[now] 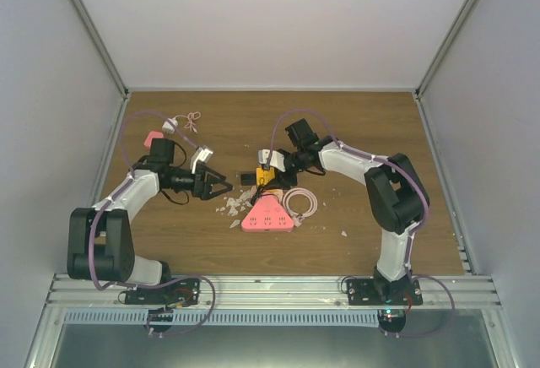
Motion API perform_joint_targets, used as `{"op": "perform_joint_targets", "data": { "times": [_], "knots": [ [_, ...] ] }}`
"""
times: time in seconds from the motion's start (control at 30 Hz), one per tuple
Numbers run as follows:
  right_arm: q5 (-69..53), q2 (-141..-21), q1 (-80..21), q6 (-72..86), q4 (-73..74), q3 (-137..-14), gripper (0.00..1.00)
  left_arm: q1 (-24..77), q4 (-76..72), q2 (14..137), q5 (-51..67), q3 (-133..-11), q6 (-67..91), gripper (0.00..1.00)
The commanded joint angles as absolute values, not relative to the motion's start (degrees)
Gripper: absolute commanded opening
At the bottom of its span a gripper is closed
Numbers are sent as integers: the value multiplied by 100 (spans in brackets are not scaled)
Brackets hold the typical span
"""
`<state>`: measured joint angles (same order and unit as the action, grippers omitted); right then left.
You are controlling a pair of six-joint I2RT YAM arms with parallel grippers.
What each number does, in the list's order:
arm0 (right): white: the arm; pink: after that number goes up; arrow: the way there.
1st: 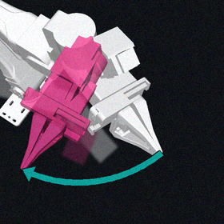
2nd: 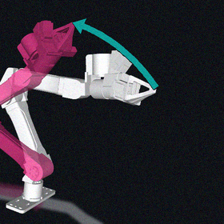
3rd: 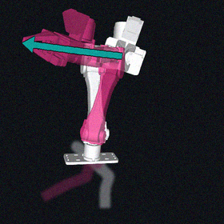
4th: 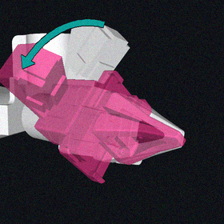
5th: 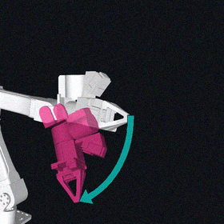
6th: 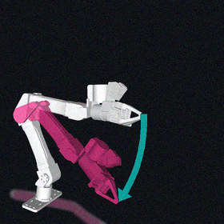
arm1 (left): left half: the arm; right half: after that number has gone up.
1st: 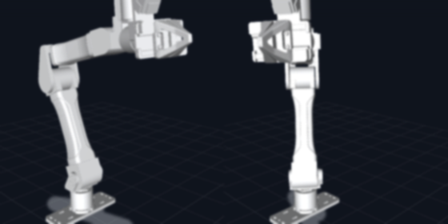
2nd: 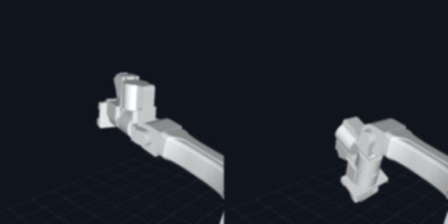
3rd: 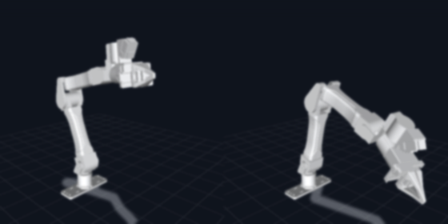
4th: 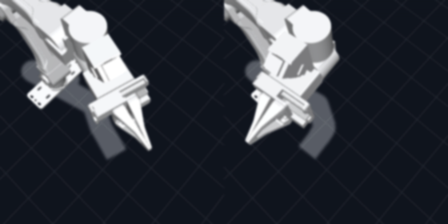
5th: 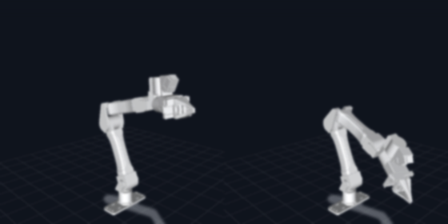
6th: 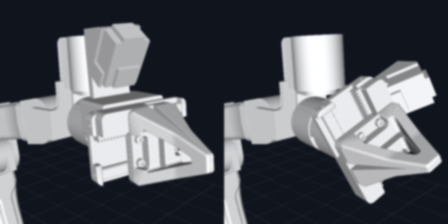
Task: Pull the plug off the socket
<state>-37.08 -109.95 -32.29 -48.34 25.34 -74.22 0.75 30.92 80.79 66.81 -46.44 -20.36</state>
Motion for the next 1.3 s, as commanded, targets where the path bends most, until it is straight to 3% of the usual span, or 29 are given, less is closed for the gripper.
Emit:
{"op": "perform_joint_targets", "data": {
  "times": [0.0,0.43,1.27],
  "knots": [
    [-3630,-10899,-3207,-4922,2565,-7245,45,177,2507,7994,7166,-4361,-1775,94],
    [-3375,-10330,-2878,-4401,2249,-6493,37,565,1632,8456,7485,-3868,-1188,91],
    [-3267,-9811,-2514,-4202,1803,-5779,30,2058,681,10485,7844,-3958,-853,72]
  ]
}}
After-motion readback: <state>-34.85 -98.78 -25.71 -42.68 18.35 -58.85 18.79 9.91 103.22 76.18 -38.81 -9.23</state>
